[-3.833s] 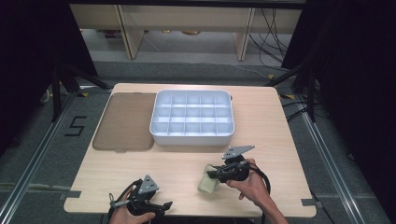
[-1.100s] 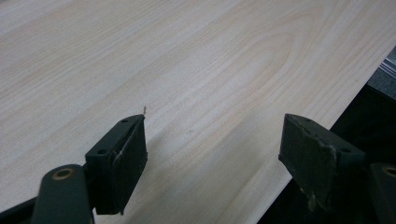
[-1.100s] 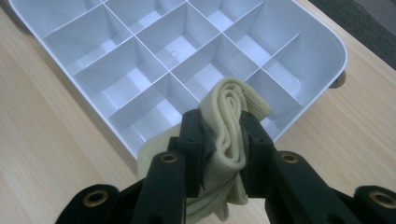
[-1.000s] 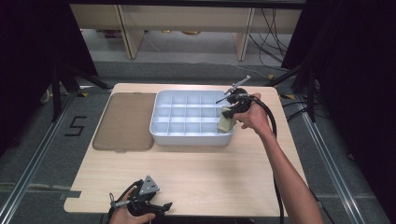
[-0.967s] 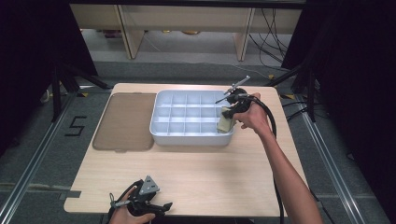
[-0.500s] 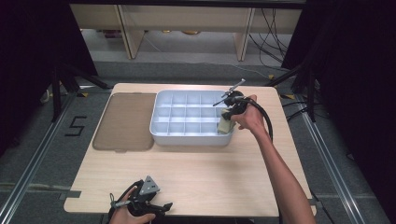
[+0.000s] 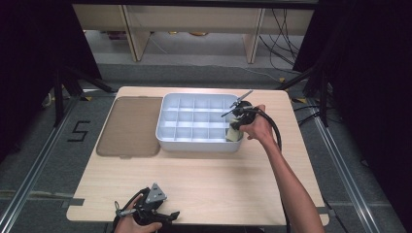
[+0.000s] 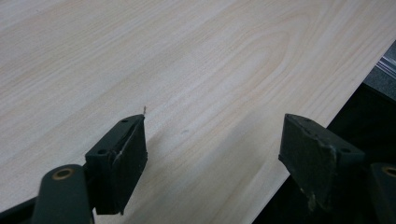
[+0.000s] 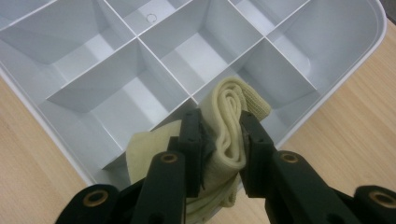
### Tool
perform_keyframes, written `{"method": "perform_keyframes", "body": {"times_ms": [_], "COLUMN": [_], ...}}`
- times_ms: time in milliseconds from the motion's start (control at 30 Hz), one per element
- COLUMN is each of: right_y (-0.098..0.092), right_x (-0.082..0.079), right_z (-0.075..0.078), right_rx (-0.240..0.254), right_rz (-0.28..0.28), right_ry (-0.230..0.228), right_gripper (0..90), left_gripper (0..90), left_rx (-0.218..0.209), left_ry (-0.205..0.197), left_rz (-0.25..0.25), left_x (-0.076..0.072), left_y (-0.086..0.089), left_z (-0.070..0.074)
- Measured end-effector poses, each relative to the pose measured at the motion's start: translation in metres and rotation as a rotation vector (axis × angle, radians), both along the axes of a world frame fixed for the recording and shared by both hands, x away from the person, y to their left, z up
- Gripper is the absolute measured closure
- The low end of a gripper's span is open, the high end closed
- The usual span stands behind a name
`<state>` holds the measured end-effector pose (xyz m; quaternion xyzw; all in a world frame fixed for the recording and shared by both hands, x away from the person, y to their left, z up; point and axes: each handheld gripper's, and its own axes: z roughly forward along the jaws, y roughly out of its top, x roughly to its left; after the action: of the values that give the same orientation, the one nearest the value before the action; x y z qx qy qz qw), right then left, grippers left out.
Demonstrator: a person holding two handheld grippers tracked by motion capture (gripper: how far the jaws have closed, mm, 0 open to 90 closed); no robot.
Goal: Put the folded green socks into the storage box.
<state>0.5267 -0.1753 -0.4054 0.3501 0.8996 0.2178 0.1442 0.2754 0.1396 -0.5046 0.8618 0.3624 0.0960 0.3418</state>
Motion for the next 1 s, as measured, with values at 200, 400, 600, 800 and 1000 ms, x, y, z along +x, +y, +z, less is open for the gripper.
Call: {"method": "perform_keyframes", "body": {"times_ms": [200, 400, 600, 800, 1000], "right_y": [0.001, 0.006, 0.006, 0.005, 0.006], "right_x": [-0.001, -0.001, 0.001, 0.003, 0.004], "right_z": [-0.008, -0.022, -0.025, -0.026, -0.027], "right_rx": [-0.018, -0.03, -0.029, -0.018, -0.027], "right_rz": [0.012, 0.021, 0.028, 0.017, 0.017], "right_ry": [0.006, 0.036, 0.039, 0.062, 0.086], "right_gripper": [74.3, 74.3, 74.3, 74.3, 74.4], "left_gripper": [22.6, 22.6, 22.6, 22.6, 22.7], "left_rx": [-0.003, -0.014, -0.014, -0.016, -0.014], "left_ry": [0.004, 0.012, 0.015, 0.015, 0.02], "left_rz": [0.004, 0.005, 0.007, 0.022, 0.025], "left_x": [0.0, -0.001, -0.001, -0.002, -0.002], "left_y": [0.0, 0.0, 0.0, -0.001, -0.001], "left_z": [0.0, 0.0, 0.0, 0.0, -0.001]}}
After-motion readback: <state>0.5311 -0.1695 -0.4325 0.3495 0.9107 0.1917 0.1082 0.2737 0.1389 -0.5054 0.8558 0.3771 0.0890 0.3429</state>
